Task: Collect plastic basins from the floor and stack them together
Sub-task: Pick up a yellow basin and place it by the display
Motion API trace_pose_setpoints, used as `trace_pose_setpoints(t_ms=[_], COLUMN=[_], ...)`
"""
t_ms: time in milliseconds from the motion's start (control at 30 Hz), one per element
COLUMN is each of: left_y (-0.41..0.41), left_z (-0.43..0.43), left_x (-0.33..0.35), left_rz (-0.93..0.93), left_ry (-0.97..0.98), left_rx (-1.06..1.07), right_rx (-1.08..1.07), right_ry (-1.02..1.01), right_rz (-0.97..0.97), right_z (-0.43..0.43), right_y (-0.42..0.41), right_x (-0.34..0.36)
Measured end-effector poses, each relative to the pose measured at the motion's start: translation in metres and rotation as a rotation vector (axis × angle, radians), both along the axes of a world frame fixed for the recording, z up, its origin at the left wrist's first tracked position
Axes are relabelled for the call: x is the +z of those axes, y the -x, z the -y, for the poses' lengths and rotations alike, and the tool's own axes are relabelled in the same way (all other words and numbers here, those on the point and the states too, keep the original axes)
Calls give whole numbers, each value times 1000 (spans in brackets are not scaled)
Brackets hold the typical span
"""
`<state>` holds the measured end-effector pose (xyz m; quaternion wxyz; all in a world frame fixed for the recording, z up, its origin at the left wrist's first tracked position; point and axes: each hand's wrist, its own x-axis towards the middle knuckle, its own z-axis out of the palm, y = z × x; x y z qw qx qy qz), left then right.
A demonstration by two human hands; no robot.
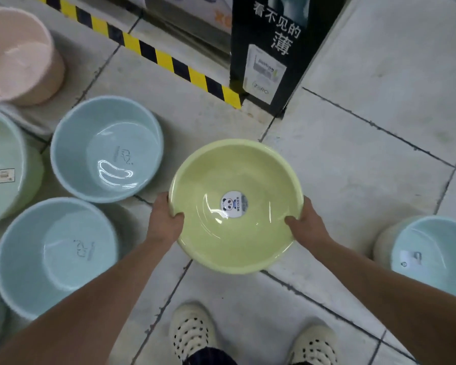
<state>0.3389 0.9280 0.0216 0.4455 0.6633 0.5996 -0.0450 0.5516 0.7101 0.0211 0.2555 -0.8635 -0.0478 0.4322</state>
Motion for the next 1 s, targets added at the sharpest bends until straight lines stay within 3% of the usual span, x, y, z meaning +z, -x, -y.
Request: trace_pose_setpoints(t_ms=[267, 467, 700, 833, 1000], left_y=[2, -9, -88, -145, -184], left_z=[12, 13, 56, 85, 115], left_x=[-49, -35, -1, -12, -31], left_rz=[-55, -31, 237, 226, 164], left_ry=[5, -9, -11, 18, 3], left_rx=[-48, -180, -393, -433, -446], right_rx=[-22, -99, -233, -342, -290], right_ry=[-28, -97, -40, -29, 14], right_rz=[-57, -64, 43, 109, 188], right_z=[12, 22, 98, 143, 173], right_y=[2, -10, -71, -102, -123], right_x=[-50, -50, -8, 1, -17])
